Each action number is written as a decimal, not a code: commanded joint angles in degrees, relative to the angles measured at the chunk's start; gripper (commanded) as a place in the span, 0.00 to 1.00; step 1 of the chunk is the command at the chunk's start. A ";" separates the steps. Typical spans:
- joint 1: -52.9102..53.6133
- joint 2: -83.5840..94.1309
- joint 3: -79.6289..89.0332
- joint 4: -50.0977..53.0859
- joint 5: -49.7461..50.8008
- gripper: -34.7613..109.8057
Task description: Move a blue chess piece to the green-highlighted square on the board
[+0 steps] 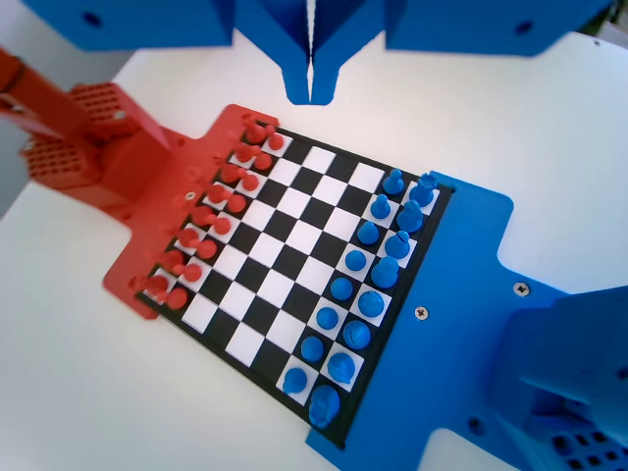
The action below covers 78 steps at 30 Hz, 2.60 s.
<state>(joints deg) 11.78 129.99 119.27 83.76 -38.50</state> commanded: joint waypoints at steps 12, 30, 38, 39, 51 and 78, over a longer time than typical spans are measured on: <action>1.41 -2.02 6.94 -8.44 1.14 0.25; -2.20 -8.61 22.06 -26.46 12.39 0.25; -2.55 -12.13 25.66 -32.70 14.94 0.28; -2.46 -12.83 25.66 -33.49 15.21 0.28; -2.29 -18.28 28.48 -39.81 16.79 0.30; -3.69 -23.12 32.96 -46.41 17.14 0.29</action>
<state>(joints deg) 7.65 106.88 152.31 37.53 -21.27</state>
